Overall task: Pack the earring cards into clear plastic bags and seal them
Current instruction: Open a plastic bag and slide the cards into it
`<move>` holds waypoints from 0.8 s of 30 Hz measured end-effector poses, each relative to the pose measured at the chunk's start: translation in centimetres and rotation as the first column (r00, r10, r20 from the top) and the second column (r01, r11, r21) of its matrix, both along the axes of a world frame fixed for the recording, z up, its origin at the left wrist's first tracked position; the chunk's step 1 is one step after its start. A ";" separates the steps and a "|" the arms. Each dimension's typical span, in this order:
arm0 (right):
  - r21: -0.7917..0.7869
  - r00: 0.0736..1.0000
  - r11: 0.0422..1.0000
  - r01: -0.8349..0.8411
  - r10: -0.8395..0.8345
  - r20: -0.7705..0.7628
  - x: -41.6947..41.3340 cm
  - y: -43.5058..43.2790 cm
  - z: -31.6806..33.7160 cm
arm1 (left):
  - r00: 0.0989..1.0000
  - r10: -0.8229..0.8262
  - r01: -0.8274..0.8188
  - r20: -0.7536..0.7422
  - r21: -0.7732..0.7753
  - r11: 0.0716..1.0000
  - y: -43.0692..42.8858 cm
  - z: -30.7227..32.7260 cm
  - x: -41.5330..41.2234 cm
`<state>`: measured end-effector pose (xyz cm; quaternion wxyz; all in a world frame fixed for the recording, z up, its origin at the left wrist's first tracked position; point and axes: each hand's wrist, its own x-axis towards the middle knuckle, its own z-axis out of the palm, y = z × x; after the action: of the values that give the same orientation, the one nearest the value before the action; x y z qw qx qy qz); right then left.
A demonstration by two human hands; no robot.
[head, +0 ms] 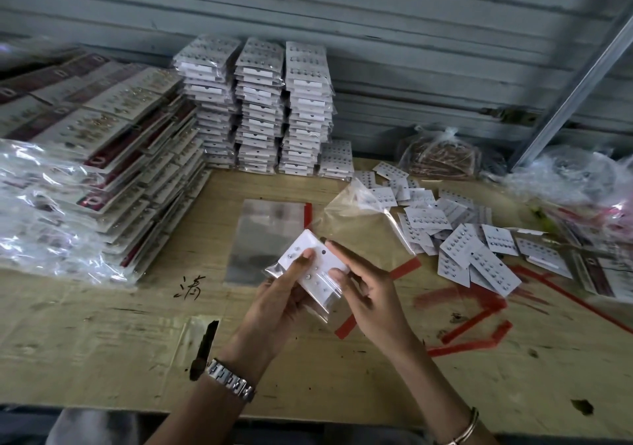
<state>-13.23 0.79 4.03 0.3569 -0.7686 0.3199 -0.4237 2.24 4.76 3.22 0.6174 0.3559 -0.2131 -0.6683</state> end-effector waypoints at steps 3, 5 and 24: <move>-0.022 0.999 0.999 -0.043 0.042 -0.010 -0.2 0.2 0.1 | 0.999 -0.038 0.038 -0.003 -0.002 0.999 0.2 0.2 0.3; -0.017 0.998 0.998 -0.057 0.057 -0.019 0.0 0.5 0.2 | 0.998 -0.062 0.062 -0.016 -0.011 0.998 0.2 0.4 0.3; -0.060 0.974 0.983 -0.172 0.161 -0.156 -1.5 -0.7 0.2 | 0.986 -0.142 0.145 -0.087 0.028 0.989 0.8 0.3 0.3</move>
<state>-14.78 0.11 4.25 0.3376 -0.8351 0.2644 -0.3445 2.54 5.52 3.50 0.5701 0.3215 -0.2002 -0.7291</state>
